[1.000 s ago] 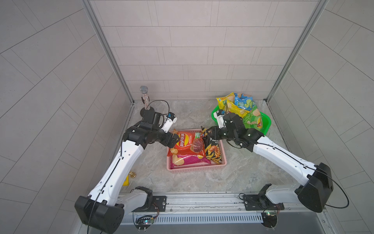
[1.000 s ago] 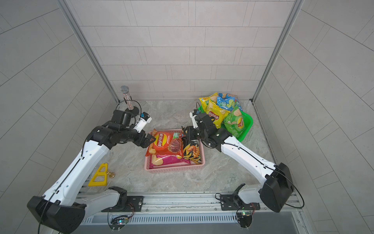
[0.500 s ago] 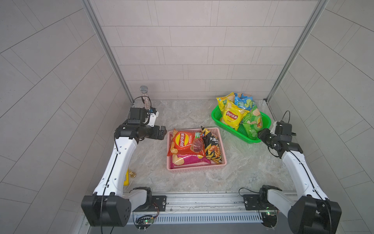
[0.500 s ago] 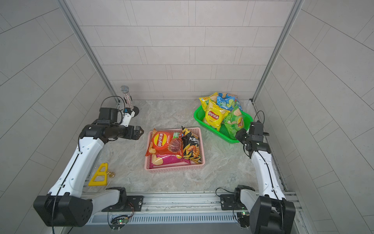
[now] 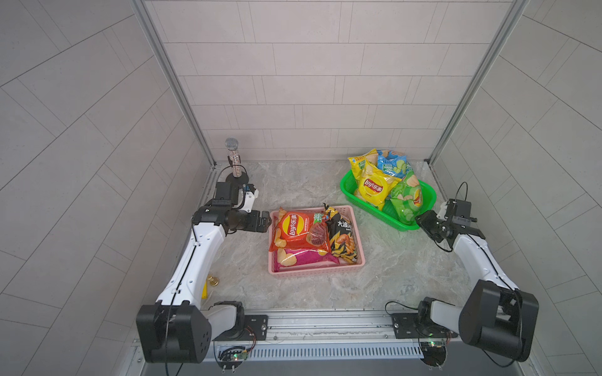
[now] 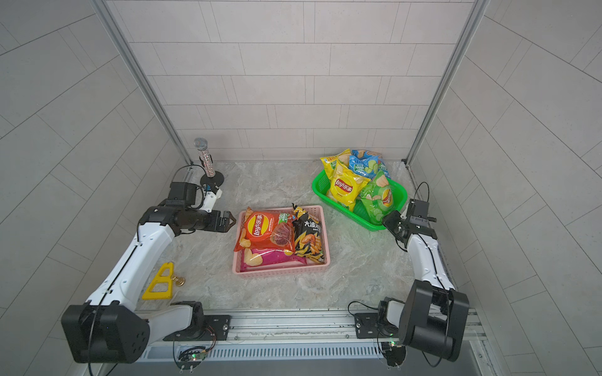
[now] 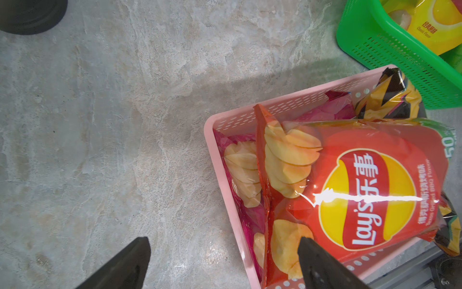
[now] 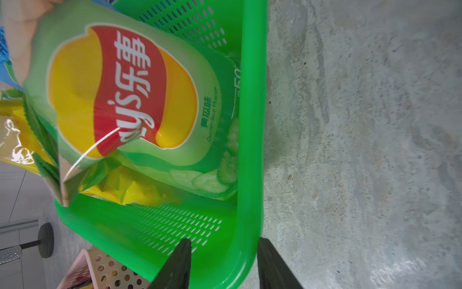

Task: Put the potato chips into the basket
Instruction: Move the basket to the center of the board.

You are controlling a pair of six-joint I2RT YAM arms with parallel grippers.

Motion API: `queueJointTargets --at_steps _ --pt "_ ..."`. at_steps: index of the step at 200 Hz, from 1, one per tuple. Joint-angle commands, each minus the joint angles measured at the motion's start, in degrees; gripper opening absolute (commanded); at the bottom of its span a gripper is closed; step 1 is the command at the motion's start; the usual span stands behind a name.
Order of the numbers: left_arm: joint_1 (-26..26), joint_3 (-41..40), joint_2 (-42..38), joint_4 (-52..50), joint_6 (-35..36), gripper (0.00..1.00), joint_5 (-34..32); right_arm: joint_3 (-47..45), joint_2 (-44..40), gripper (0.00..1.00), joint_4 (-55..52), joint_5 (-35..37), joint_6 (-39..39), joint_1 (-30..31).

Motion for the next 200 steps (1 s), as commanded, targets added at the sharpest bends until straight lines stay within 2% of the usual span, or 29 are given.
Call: queueJointTargets --at_steps 1,47,76,112,135,200 --pt "0.13 -0.76 0.09 0.51 0.14 1.0 1.02 0.7 1.64 0.48 3.09 -1.67 -1.03 -0.27" --pt "0.17 -0.94 0.04 0.68 0.18 1.0 1.1 0.47 5.22 0.4 5.53 -2.38 -1.03 -0.21" --pt "0.24 -1.16 0.1 0.72 0.23 1.0 1.28 -0.77 6.33 0.38 7.65 -1.77 -0.59 -0.27" --pt "0.14 -1.2 0.57 0.78 0.23 1.0 1.54 -1.14 6.79 0.11 8.81 -1.25 -0.32 -0.27" --pt "0.21 -1.2 1.08 0.71 0.14 1.0 1.56 -2.34 4.37 0.0 10.06 -0.36 0.61 -0.23" --pt "0.18 -1.03 1.11 0.6 0.14 1.0 1.86 -6.26 -5.96 0.0 10.08 7.26 6.25 -2.48"
